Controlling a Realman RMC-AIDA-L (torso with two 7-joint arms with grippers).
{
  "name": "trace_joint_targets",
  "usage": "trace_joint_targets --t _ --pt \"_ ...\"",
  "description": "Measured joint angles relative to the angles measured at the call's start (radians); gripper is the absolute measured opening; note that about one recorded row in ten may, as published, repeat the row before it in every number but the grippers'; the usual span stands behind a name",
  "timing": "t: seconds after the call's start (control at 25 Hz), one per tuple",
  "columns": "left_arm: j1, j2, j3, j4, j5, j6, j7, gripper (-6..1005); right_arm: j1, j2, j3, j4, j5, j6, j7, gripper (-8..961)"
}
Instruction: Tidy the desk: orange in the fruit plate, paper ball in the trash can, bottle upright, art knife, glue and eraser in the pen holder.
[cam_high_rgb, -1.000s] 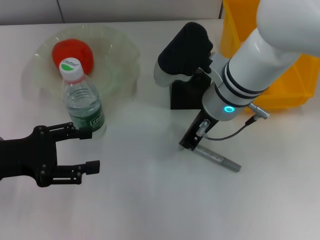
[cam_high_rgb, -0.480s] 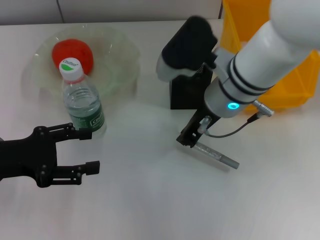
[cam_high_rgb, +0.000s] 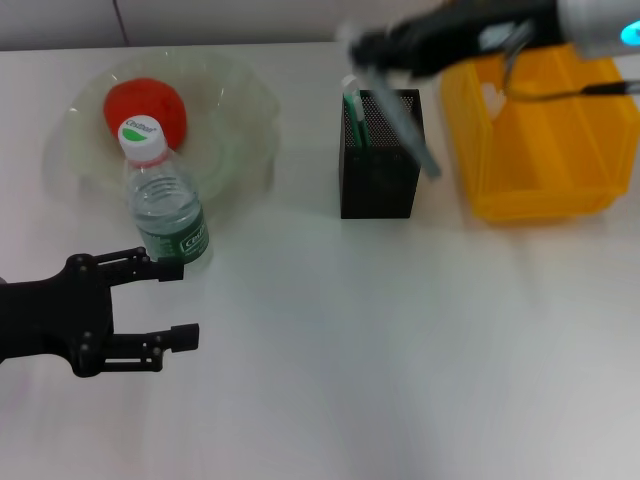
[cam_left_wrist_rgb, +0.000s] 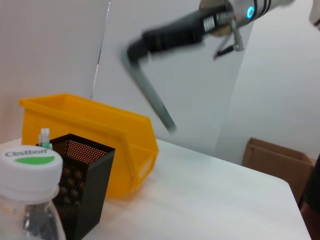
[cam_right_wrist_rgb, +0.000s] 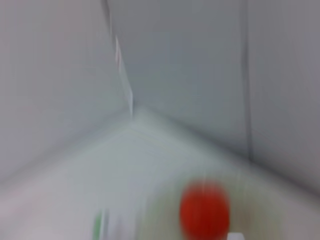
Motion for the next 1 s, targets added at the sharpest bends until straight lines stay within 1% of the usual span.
trace_joint_targets --t 0.08,0.12,0.2,0.24,0.28,0.32,0.4,0.52,0.6,0.72,0.84,0.96,1.0 --pt "0.000 -0.002 0.000 0.000 0.000 0.001 0.000 844 -0.058 -0.002 0.065 0.070 0.201 0.081 -0.161 131" --pt "0.000 -0.003 0.000 0.000 0.000 0.002 0.000 844 -0.076 -0.004 0.075 0.111 0.275 0.114 -0.242 132" --pt "0.001 -0.005 0.000 0.000 0.000 0.003 0.001 844 -0.107 -0.006 0.093 0.241 0.468 0.177 -0.457 134" --pt "0.001 -0.007 0.000 0.000 -0.001 0.003 0.002 844 -0.111 -0.007 0.109 0.348 0.594 0.191 -0.595 135" --pt "0.001 -0.009 0.000 0.000 -0.002 0.005 0.002 844 -0.110 -0.007 0.118 0.411 0.658 0.193 -0.678 136" --pt "0.001 -0.009 0.000 0.000 -0.002 0.005 0.002 844 -0.103 -0.008 0.131 0.504 0.751 0.187 -0.780 137" --pt "-0.001 -0.011 0.000 0.000 -0.002 0.008 0.002 844 -0.082 -0.011 0.144 0.652 0.856 0.178 -0.918 139" --pt "-0.003 -0.011 0.000 0.000 -0.002 0.010 0.002 844 -0.045 -0.011 0.149 0.792 0.892 0.179 -1.020 142" --pt "-0.004 -0.012 0.000 0.000 -0.002 0.010 0.002 844 -0.022 -0.013 0.147 0.853 0.883 0.179 -1.039 144" --pt "-0.006 -0.014 0.000 0.000 -0.002 0.011 0.002 844 -0.011 -0.017 0.143 0.875 0.852 0.178 -1.021 147" --pt "-0.007 -0.019 0.000 0.000 -0.002 0.015 0.003 844 -0.013 -0.020 0.145 0.866 0.810 0.166 -0.996 150" --pt "-0.008 -0.020 0.000 0.000 -0.002 0.029 0.006 844 -0.036 -0.027 0.147 0.826 0.791 0.105 -0.977 358" --pt "-0.008 -0.020 0.000 0.000 -0.003 0.036 0.007 844 -0.051 -0.033 0.147 0.803 0.789 0.069 -0.962 406"
